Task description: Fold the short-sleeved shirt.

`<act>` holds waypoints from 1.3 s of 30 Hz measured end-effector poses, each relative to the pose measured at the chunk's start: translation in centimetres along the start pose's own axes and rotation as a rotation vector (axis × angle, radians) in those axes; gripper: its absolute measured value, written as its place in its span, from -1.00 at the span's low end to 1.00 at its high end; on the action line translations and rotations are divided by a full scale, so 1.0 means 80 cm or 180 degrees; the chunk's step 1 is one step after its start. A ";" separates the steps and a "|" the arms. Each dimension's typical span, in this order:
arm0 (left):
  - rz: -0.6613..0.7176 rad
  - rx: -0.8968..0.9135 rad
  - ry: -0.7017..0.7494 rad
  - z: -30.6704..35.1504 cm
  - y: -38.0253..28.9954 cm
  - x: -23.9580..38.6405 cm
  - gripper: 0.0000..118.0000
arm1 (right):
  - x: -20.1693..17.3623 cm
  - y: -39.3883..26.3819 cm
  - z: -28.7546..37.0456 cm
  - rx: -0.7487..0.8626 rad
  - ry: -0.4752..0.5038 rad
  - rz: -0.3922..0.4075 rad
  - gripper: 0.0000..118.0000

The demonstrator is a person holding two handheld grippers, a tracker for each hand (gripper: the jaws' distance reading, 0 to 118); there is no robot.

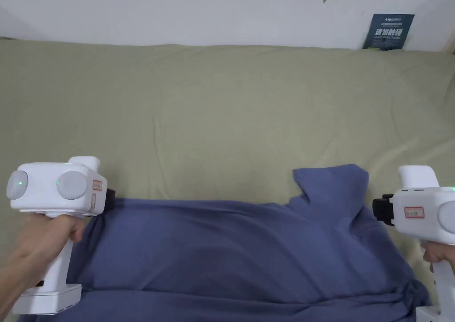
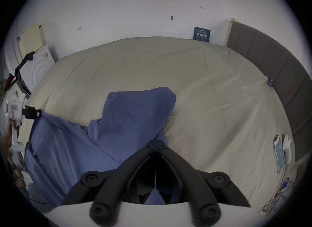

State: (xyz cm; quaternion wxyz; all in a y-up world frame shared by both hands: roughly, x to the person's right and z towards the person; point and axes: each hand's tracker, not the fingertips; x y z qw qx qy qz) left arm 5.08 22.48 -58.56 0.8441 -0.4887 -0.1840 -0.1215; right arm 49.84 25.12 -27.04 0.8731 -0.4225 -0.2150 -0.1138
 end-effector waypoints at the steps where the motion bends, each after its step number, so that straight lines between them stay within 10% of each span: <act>1: -0.0005 0.0008 0.0004 -0.001 -0.001 -0.001 -0.90 | 0.004 0.005 -0.003 -0.0023 0.0046 -0.0021 -0.96; 2: 0.0026 0.0000 -0.0013 -0.002 -0.001 -0.003 -0.90 | 0.003 0.010 -0.004 -0.0106 0.0122 -0.0048 -0.94; 3: 0.0070 0.0006 -0.0038 -0.003 -0.003 -0.007 -0.90 | 0.006 0.016 -0.013 -0.0299 0.0108 -0.0035 -0.48; 5: 0.0089 0.0009 -0.0065 -0.003 -0.003 -0.008 -0.89 | 0.010 0.022 -0.038 -0.0733 0.0146 -0.0013 0.87; 11: 0.0042 0.0005 -0.0074 -0.005 -0.003 -0.007 -0.90 | 0.007 0.013 -0.083 -0.0996 -0.0047 0.0292 1.00; 15: 0.0021 0.0023 -0.0072 -0.006 -0.005 -0.007 -0.90 | 0.014 0.012 -0.081 -0.0915 -0.0022 0.0152 0.35; 18: 0.0016 0.0059 -0.0068 0.000 -0.009 -0.006 -0.90 | 0.015 0.015 -0.056 -0.0769 -0.0012 0.0207 -0.99; 23: 0.0036 0.0086 -0.0113 0.027 -0.021 -0.013 -0.90 | 0.039 0.013 -0.009 -0.0564 0.0323 -0.0205 -0.99; 39: 0.0071 0.0478 -0.0281 0.177 -0.109 -0.053 -0.90 | 0.039 -0.057 0.152 -0.0041 0.0586 -0.0174 -0.99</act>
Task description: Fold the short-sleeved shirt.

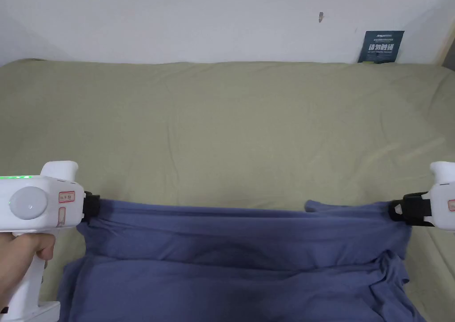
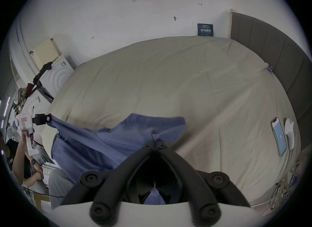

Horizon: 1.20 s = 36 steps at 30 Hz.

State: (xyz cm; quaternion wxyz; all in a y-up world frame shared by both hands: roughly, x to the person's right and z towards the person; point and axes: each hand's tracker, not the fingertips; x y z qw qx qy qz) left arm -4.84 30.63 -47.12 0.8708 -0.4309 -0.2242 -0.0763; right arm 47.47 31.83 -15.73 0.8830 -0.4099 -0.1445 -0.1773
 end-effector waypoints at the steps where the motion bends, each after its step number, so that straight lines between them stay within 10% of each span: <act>1: 0.0015 0.0026 -0.0013 0.009 -0.008 -0.002 -0.90 | -0.001 -0.009 0.008 0.0021 0.0000 -0.0004 -0.99; 28: -0.0082 0.0011 -0.0033 0.060 -0.211 -0.031 -0.82 | -0.008 -0.195 0.034 -0.0158 -0.0147 0.0360 -0.97; 29: -0.0086 0.0020 -0.0020 0.063 -0.212 -0.028 -0.53 | -0.008 -0.195 0.035 -0.0158 -0.0146 0.0344 -0.88; 31: -0.0137 -0.0027 0.0094 0.061 -0.212 -0.027 0.90 | -0.009 -0.197 0.033 -0.0188 -0.0334 0.0289 0.33; 33: -0.0169 0.0207 0.0153 0.072 -0.209 -0.025 0.99 | -0.012 -0.201 0.037 -0.0115 -0.0291 0.0240 0.99; 36: -0.0074 0.0183 0.0150 0.091 -0.203 -0.016 0.99 | -0.026 -0.199 0.052 0.0081 -0.0305 0.0173 0.99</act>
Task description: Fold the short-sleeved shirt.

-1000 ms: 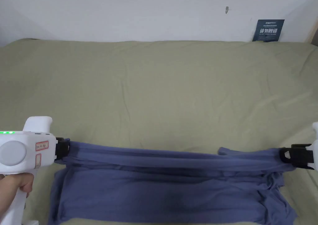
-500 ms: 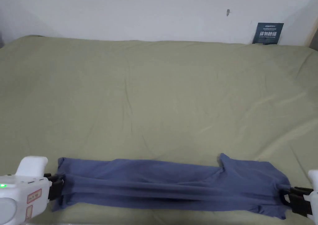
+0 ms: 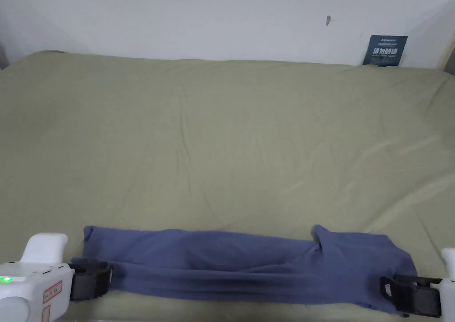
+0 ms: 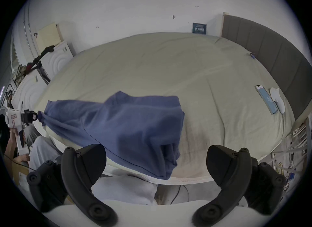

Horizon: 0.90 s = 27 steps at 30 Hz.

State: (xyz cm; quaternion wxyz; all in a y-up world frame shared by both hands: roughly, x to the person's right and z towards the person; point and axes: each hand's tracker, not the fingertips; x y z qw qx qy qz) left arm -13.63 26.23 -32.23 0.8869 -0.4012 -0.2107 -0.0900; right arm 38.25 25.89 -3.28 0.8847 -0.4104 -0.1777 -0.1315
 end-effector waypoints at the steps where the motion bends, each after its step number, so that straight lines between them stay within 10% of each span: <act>1: 0.0019 0.0097 0.0011 0.010 0.005 0.005 0.98 | -0.006 0.002 0.005 0.0091 -0.0026 -0.0013 0.99; 4: 0.0134 0.0396 0.0016 0.041 0.017 0.020 0.65 | -0.031 0.012 0.030 0.0311 -0.0081 -0.0026 0.87; 5: 0.0161 0.0486 0.0055 0.053 0.022 0.026 0.12 | -0.039 0.014 0.040 0.0545 -0.0091 -0.0046 0.49; 6: 0.0197 0.0596 0.0026 0.065 0.027 0.031 -0.93 | -0.051 0.016 0.053 0.0779 -0.0125 -0.0018 -0.58; 7: 0.0192 0.0644 -0.0026 0.072 0.032 0.035 -1.00 | -0.064 0.019 0.063 0.0884 -0.0231 0.0038 -0.99; 19: 0.0226 0.0895 0.0102 0.094 0.034 0.011 -1.00 | -0.161 0.016 0.073 0.1297 -0.0208 0.0155 -0.99; 27: 0.1253 -0.0261 -0.0940 -0.013 0.043 -0.117 -1.00 | -0.200 0.010 0.074 0.1396 -0.0310 0.0169 -0.99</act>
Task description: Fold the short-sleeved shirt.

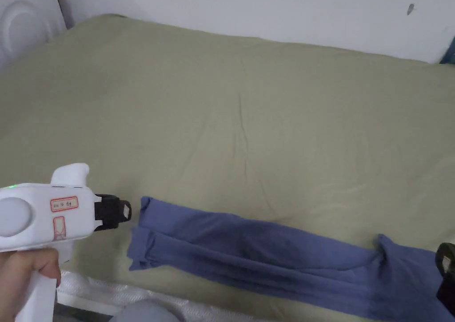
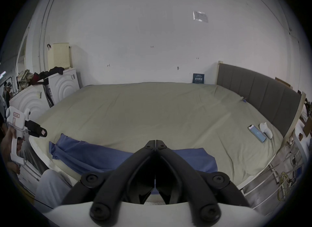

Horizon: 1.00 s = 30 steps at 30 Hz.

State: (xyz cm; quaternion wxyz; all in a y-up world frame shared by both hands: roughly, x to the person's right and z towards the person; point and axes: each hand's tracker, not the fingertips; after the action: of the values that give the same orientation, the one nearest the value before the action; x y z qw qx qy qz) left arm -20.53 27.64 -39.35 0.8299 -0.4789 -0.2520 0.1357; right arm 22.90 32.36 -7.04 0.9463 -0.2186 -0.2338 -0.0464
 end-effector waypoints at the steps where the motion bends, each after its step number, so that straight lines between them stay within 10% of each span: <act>1: 0.0083 -0.0181 -0.0060 -0.011 0.008 -0.014 -0.99 | -0.005 -0.001 0.001 0.0005 -0.0026 0.0023 -0.99; 8: 0.0686 -0.0808 -0.0818 -0.083 0.026 -0.062 0.90 | -0.028 0.004 -0.007 -0.0136 0.0031 0.0040 -0.99; 23: 0.0705 -0.1302 -0.1606 -0.156 0.023 -0.030 0.88 | -0.028 0.010 -0.018 -0.0178 -0.0006 -0.0109 -0.99; 25: 0.0674 -0.1282 -0.1549 -0.152 0.023 -0.027 0.47 | -0.025 0.009 -0.016 -0.0197 0.0034 -0.0135 -0.99; 27: 0.0725 -0.1297 -0.1227 -0.158 0.018 -0.030 -0.87 | -0.024 0.007 -0.016 -0.0191 0.0047 -0.0150 -0.99; 30: 0.0721 -0.1225 -0.1304 -0.155 0.013 -0.033 -0.88 | -0.020 0.006 -0.013 -0.0181 0.0077 -0.0181 -0.99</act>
State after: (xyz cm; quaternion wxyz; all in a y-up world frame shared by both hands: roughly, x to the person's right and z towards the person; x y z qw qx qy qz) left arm -15.90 17.94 -46.17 0.6353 -0.6151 -0.3802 0.2709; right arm 22.02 32.31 -8.82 0.9407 -0.2381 -0.2270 -0.0824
